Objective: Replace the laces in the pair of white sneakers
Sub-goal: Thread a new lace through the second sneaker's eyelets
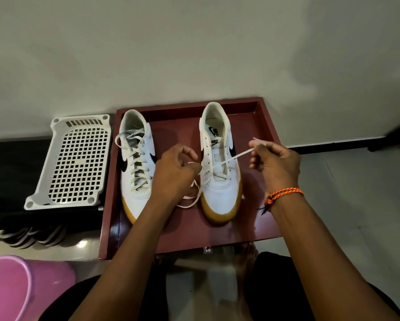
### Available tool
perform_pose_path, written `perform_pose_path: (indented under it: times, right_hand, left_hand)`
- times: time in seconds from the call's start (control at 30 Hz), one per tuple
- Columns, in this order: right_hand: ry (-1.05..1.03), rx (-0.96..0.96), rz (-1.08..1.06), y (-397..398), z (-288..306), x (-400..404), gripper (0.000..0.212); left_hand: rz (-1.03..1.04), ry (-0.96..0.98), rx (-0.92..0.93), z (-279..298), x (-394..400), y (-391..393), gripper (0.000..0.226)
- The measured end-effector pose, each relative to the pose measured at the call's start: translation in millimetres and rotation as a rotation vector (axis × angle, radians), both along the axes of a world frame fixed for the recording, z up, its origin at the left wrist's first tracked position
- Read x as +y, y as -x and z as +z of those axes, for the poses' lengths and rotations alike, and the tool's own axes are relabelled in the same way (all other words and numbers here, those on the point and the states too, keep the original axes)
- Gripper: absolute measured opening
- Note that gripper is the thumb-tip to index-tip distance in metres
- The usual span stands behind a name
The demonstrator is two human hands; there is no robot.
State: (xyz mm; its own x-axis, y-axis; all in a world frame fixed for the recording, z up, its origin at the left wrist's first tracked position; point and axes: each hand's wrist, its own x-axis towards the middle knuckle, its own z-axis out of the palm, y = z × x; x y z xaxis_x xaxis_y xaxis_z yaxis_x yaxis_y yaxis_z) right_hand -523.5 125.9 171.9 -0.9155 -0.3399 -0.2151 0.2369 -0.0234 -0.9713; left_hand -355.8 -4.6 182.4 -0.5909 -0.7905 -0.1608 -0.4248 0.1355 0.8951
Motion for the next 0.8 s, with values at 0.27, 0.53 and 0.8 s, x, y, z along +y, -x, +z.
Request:
perform_pose_path:
  times: [0.27,0.53,0.8]
  right_hand:
    - [0.018,-0.046,0.466,-11.3,14.3,1.4,0.013]
    - [0.006,0.341,0.584,-23.9,28.8,-0.3,0.007]
    - [-0.251,0.51,0.471,-9.2,15.4,5.9,0.005]
  left_hand:
    - [-0.081,0.231,0.158,4.2,11.1,3.9,0.03]
    - [-0.173,-0.291,0.427,2.0,22.5,24.2,0.028]
    - [-0.046,0.043,0.202,-21.2,21.9,33.0,0.007]
